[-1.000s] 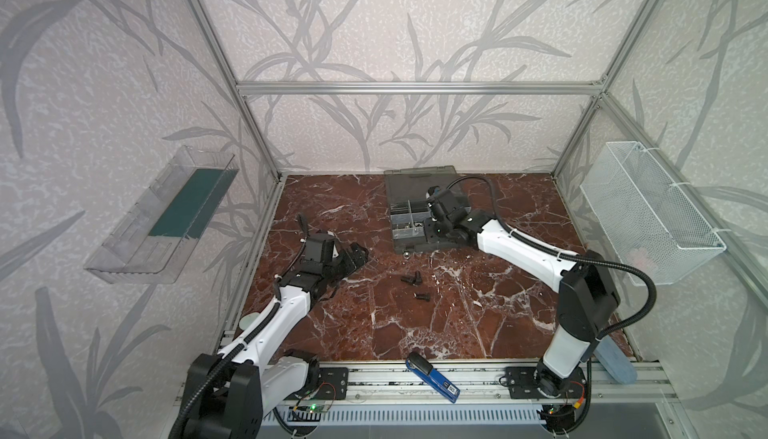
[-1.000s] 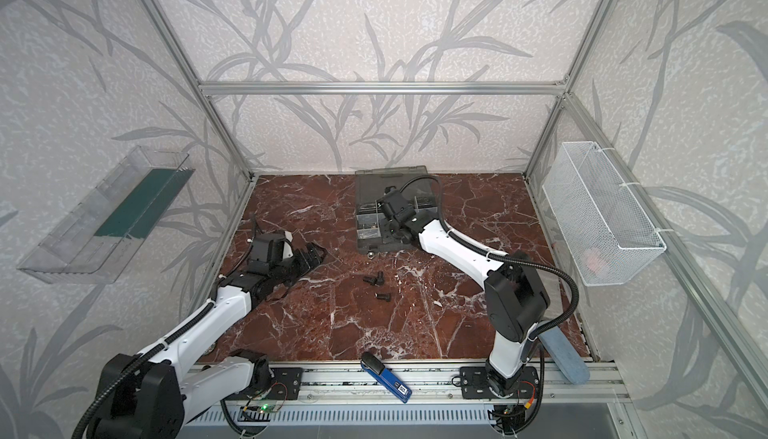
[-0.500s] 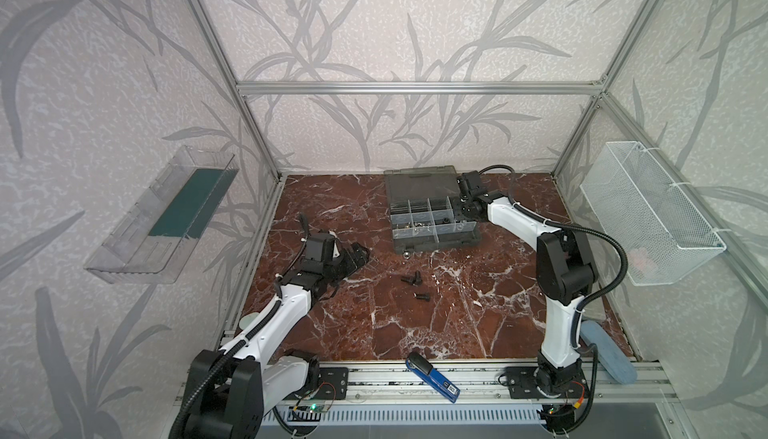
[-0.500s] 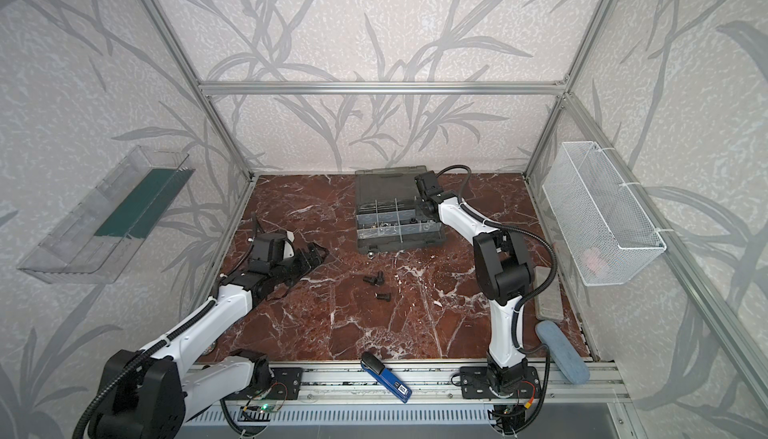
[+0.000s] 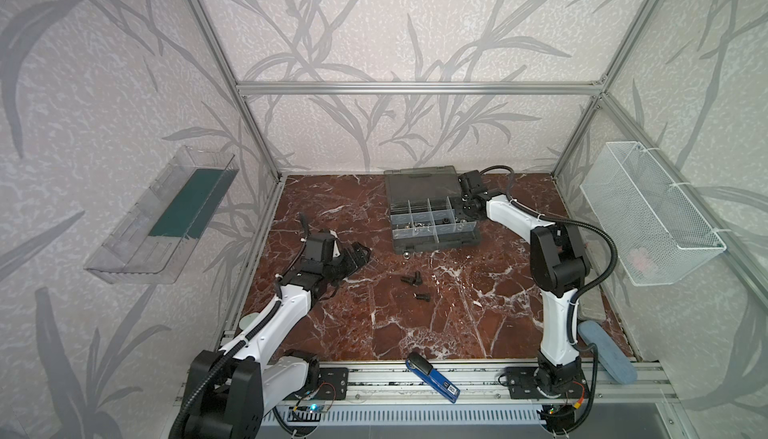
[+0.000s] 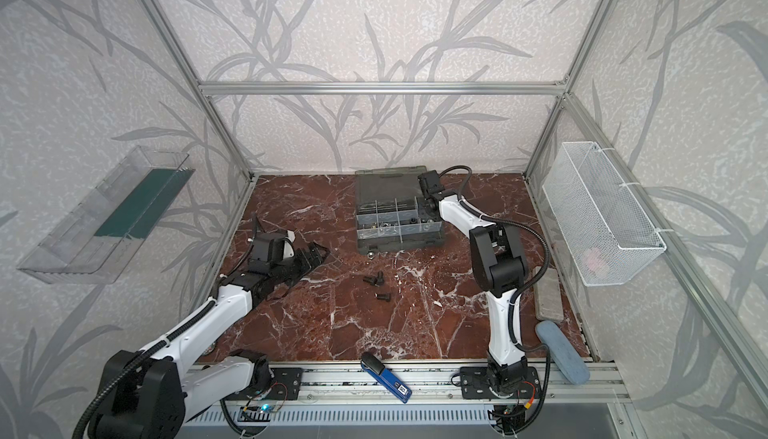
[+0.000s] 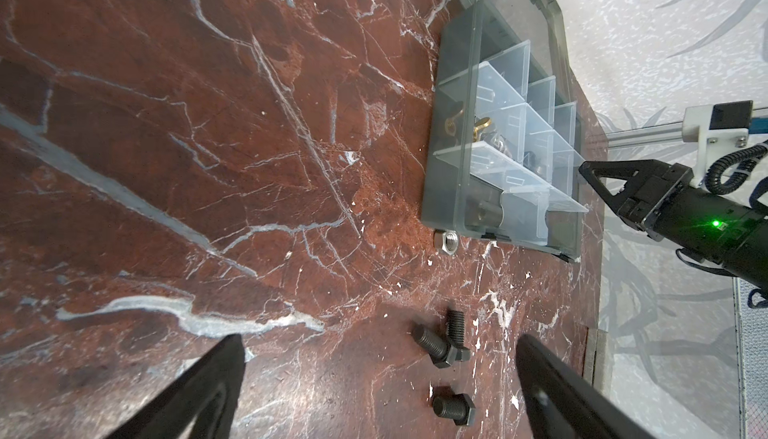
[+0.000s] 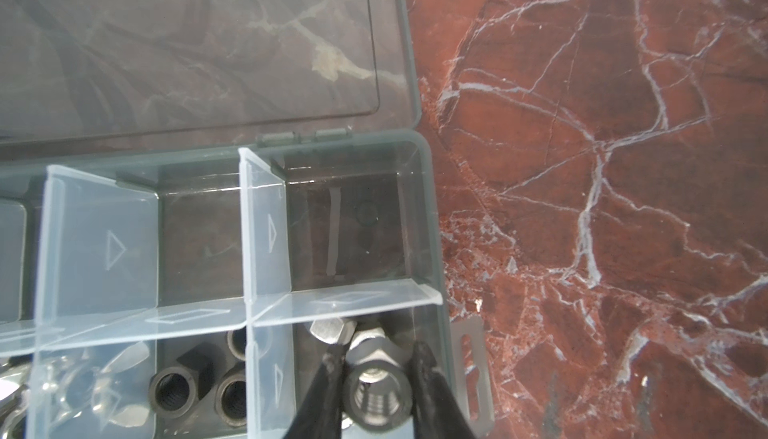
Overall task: Sort the screws and nuts into containers
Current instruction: 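Open the right gripper to drop the silver hex nut into a compartment, then lower the right gripper beside the box and grasp another silver hex nut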
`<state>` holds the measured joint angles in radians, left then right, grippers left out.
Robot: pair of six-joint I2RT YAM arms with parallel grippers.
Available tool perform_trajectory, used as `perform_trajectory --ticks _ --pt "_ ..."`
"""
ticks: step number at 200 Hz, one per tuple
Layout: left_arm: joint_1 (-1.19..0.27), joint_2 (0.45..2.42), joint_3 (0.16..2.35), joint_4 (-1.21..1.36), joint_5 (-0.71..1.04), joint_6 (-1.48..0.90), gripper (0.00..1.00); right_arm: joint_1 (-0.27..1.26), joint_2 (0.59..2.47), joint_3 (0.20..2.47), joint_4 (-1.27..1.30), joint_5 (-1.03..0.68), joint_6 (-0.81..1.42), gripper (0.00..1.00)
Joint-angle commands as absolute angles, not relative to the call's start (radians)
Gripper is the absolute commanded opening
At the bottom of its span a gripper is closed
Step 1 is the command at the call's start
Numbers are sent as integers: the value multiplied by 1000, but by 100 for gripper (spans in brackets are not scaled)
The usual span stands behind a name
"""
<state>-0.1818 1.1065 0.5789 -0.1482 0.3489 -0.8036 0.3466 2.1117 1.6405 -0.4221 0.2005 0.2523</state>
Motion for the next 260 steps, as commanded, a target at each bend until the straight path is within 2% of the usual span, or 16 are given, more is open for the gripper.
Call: perform_trajectory --ticks 1,10,27,38,63,86,121,152,207,235,260 --pt "-177 1094 574 -127 363 -793 99 343 2124 1684 -434 192 242 7" --pt "-177 1096 575 -126 366 -793 99 344 2126 1687 -437 191 242 12" --pt "-178 1095 577 -127 367 -792 99 341 2131 1703 -454 180 237 35" --pt "-177 1095 577 -128 366 -793 99 342 2125 1707 -459 168 232 46" --pt "-177 1100 577 -125 362 -792 99 344 2099 1683 -438 105 209 55" --pt "-177 1111 584 -128 369 -787 99 345 2051 1646 -430 63 213 56" --pt "-178 1114 589 -134 364 -785 99 360 1932 1517 -356 -182 203 56" --pt "-176 1126 589 -127 361 -787 99 439 1843 1377 -299 -243 196 56" --pt "-177 1157 600 -122 374 -785 99 612 1783 1210 -221 -213 214 58" --pt "-176 1164 601 -128 365 -790 99 696 1769 1150 -143 -116 296 60" --pt "-176 1169 600 -125 364 -801 99 762 1806 1183 -169 -1 350 61"
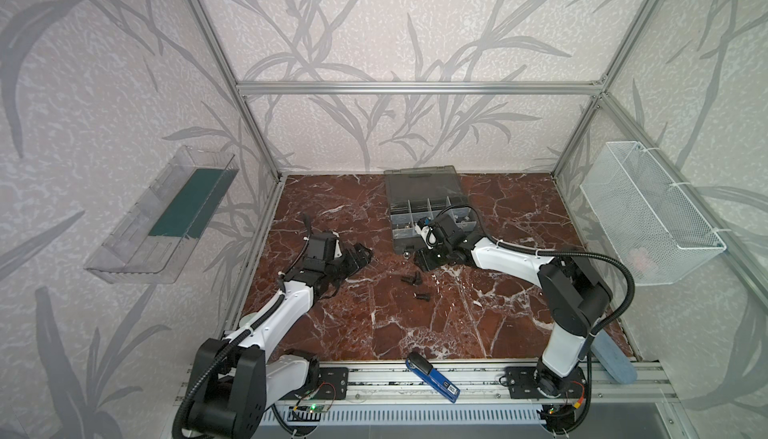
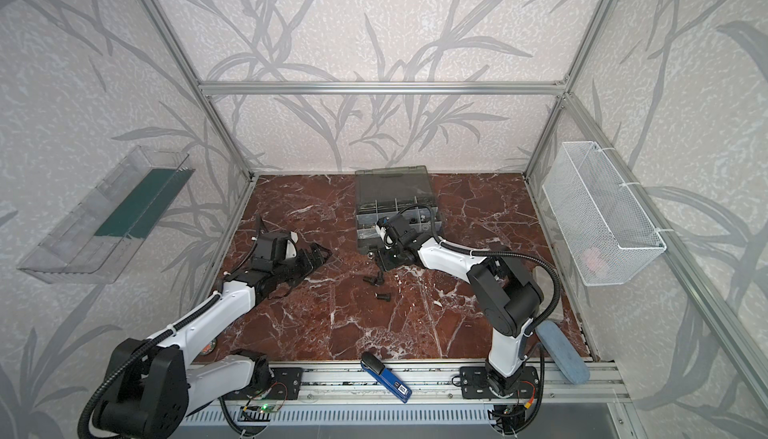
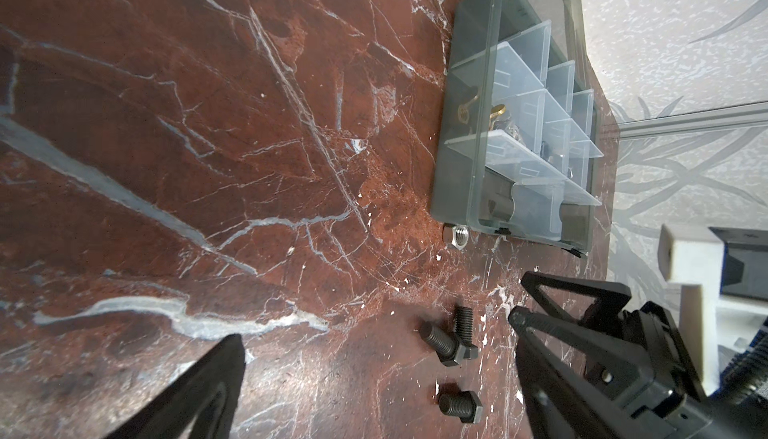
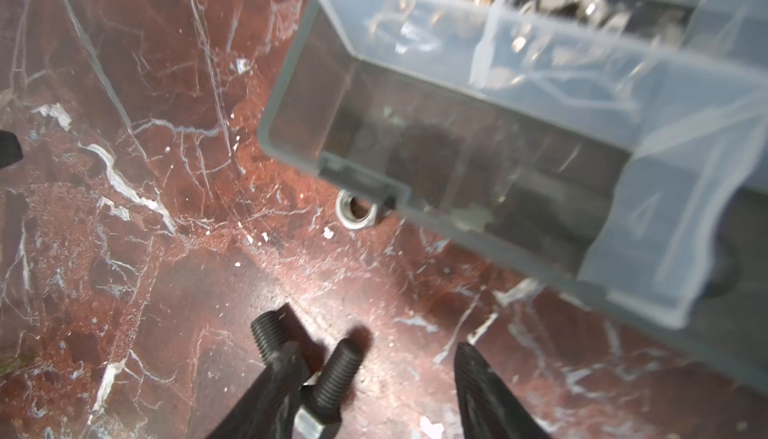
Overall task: Sort the screws and nuts into containers
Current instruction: 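Lower the right gripper beside the box and grasp another silver hex nut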
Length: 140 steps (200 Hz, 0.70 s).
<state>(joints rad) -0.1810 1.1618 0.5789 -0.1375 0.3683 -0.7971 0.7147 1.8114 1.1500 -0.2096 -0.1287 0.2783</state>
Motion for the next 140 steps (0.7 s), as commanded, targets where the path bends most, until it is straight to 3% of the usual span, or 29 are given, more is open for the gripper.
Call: perform_trajectory --ticks 1,32,95,140 --pt "-176 1170 600 -125 364 -801 99 764 1809 1185 -171 2 351 61" --pt "-176 1163 597 -126 367 -802 99 825 1886 1229 -174 114 424 63" --pt "-176 1117 585 -155 345 -796 99 860 2006 1292 -126 154 519 72" --pt "-176 1112 578 -150 339 -801 99 862 2044 1318 -125 184 522 73"
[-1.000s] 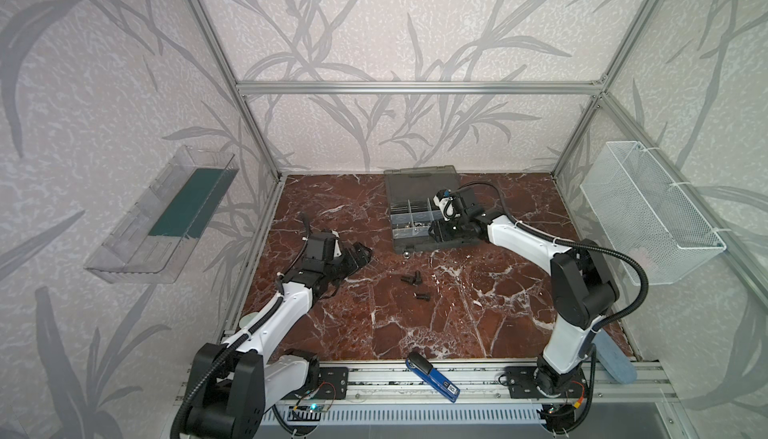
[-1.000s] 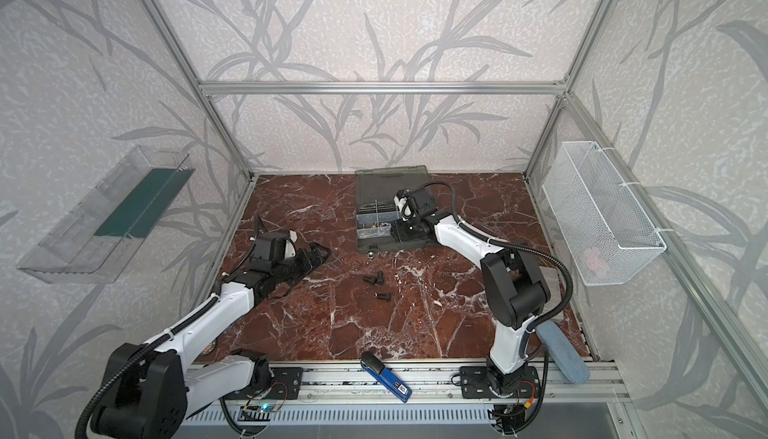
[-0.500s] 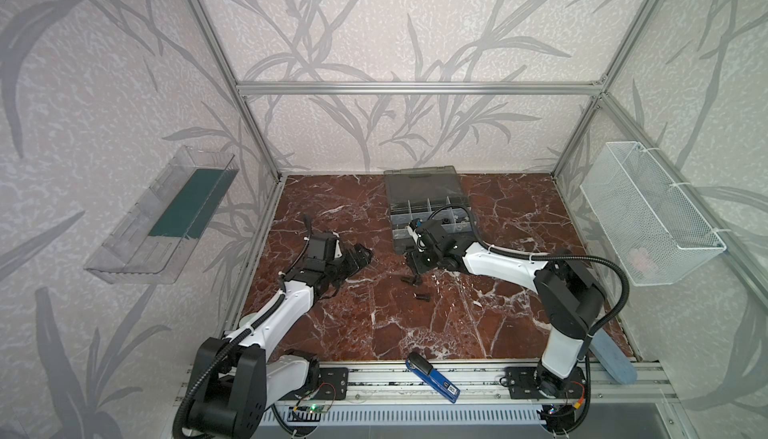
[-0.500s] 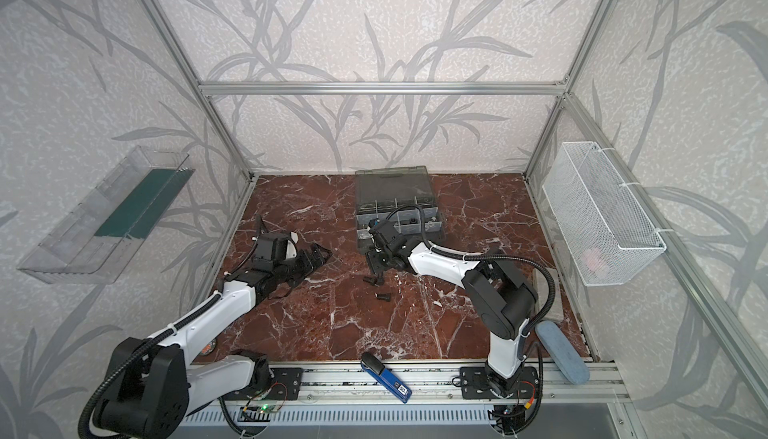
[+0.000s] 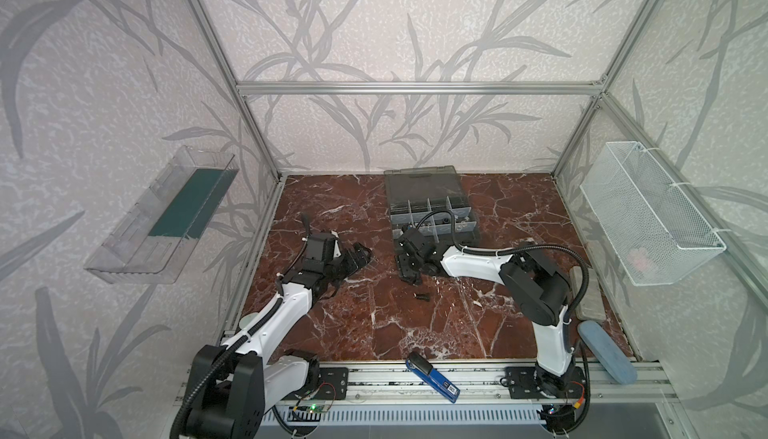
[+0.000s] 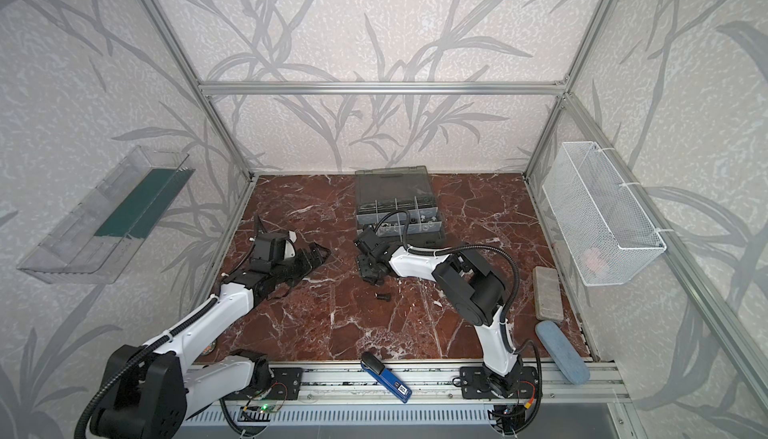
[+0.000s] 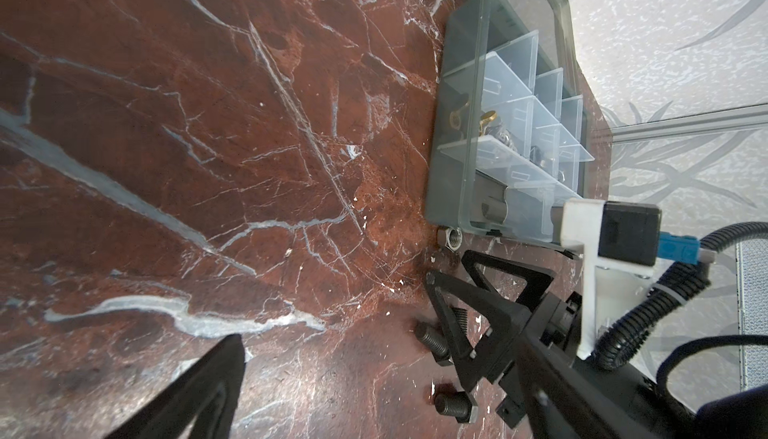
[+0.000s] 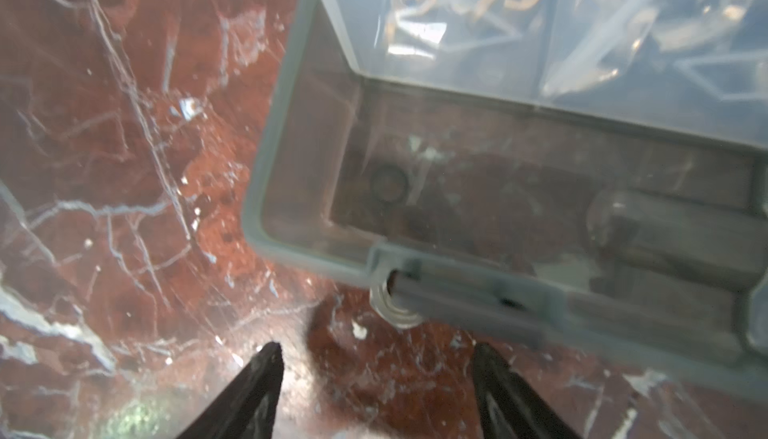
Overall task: Sort the screws and nuts into containers
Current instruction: 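Lower the right gripper beside the box and grasp another silver hex nut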
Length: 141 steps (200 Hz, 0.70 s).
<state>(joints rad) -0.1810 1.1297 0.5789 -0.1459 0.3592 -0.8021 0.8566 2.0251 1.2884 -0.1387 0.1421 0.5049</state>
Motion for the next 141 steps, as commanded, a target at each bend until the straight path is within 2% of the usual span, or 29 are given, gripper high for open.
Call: perform_trajectory --ticks 1,87,109,141 --pt "-176 1113 578 -150 339 -802 99 862 2045 1318 -126 184 522 73" --pt "-176 1114 574 -150 333 -801 99 864 2112 1333 -117 208 524 69" --pt "-176 1114 573 -149 333 -802 99 865 2125 1334 -118 213 522 66" --pt "-176 1111 571 -150 331 -802 99 874 2129 1330 -120 228 514 55"
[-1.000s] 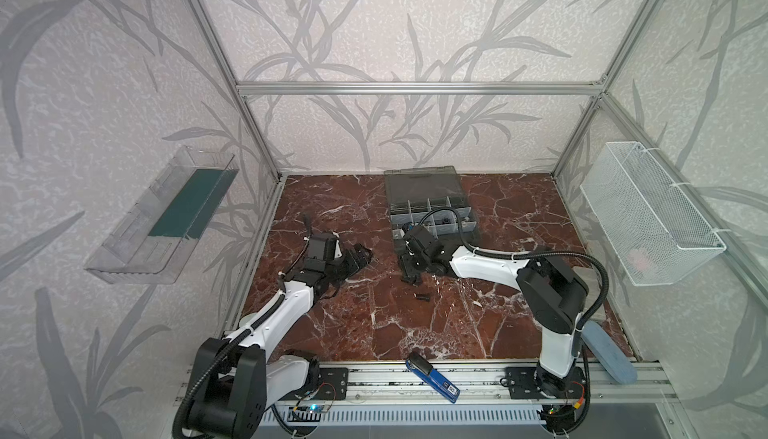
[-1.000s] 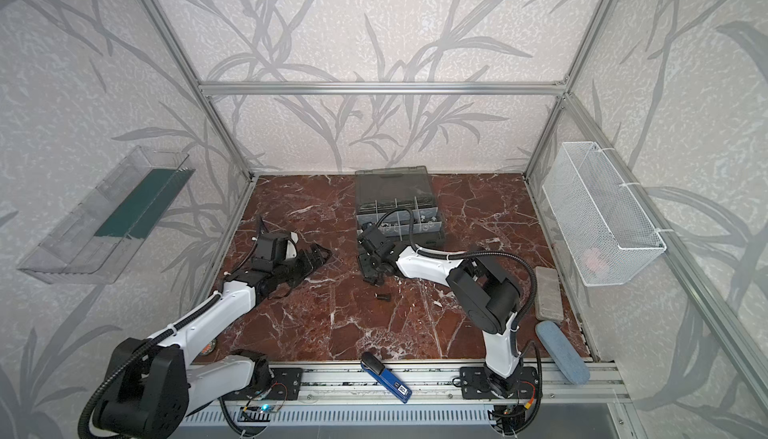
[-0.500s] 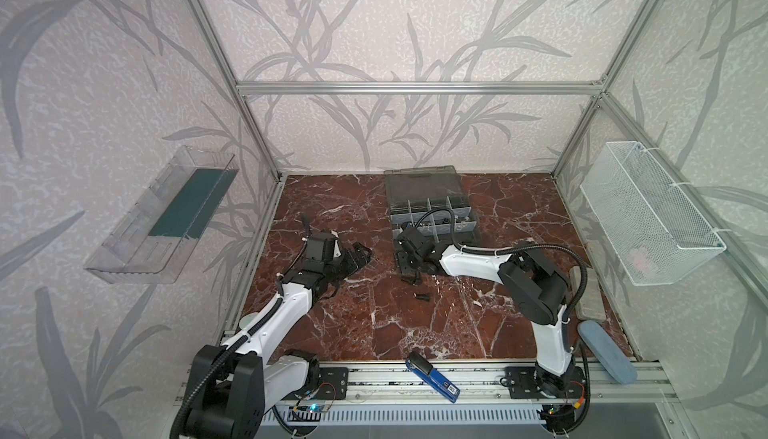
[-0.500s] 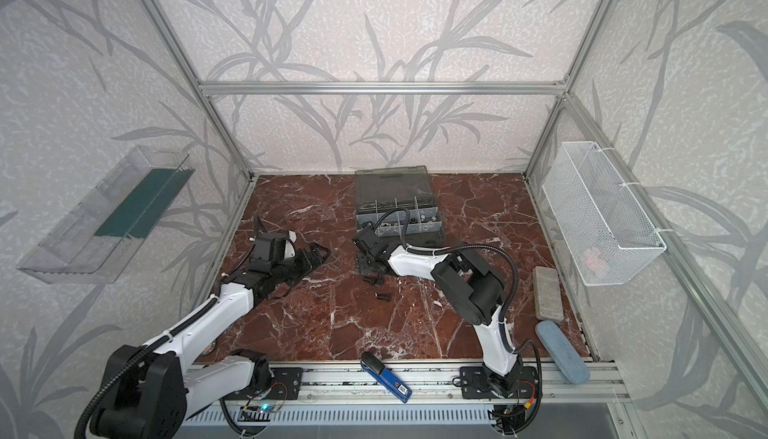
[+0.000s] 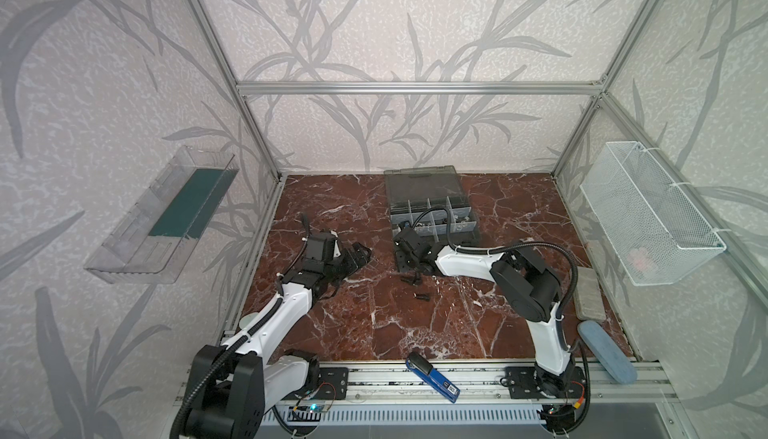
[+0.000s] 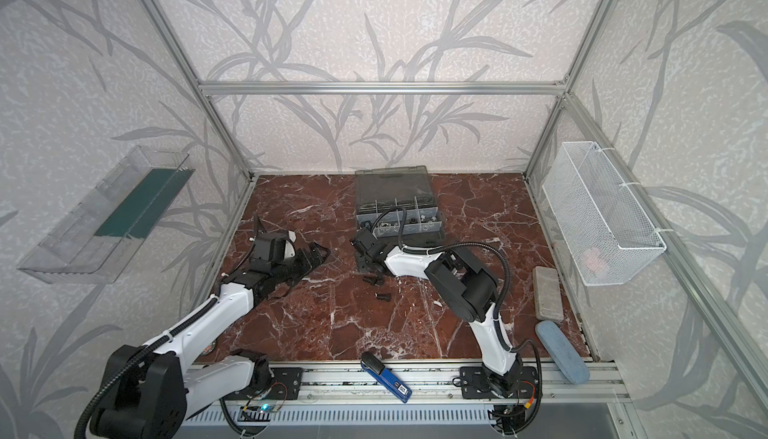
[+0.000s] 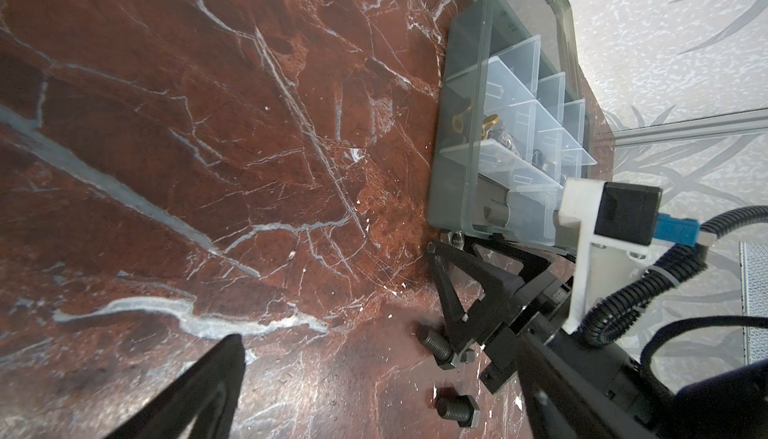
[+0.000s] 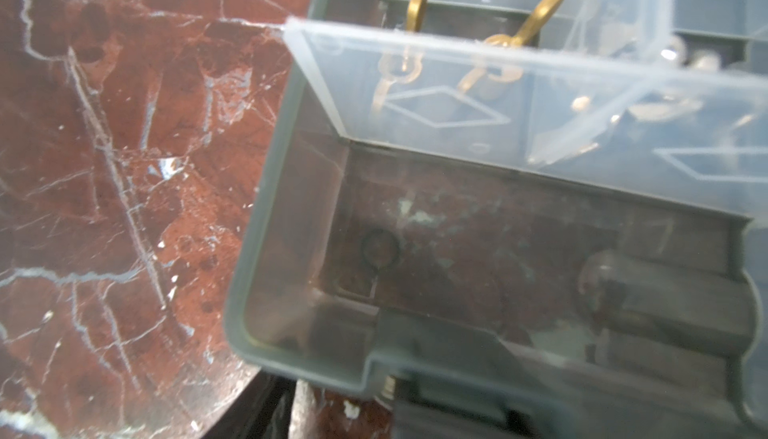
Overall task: Sort the screws and nuts into containers
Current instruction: 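Lower the right gripper beside the box and grasp another silver hex nut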
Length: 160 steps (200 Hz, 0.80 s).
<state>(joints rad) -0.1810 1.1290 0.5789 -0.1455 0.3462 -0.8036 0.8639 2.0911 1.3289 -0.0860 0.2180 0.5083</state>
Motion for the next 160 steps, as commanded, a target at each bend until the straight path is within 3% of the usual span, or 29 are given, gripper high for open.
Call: perform_trajectory --ticks 1,66,101,160 --pt "-176 1112 571 -149 330 -802 99 874 2129 1330 -120 229 514 55" --pt "-175 1114 568 -148 328 -802 99 887 2122 1328 -126 239 496 34" --pt "-175 1111 569 -150 325 -802 99 884 2061 1299 -102 205 463 17" --pt "-173 1120 571 -146 328 -804 99 868 1873 1202 -3 137 377 8"
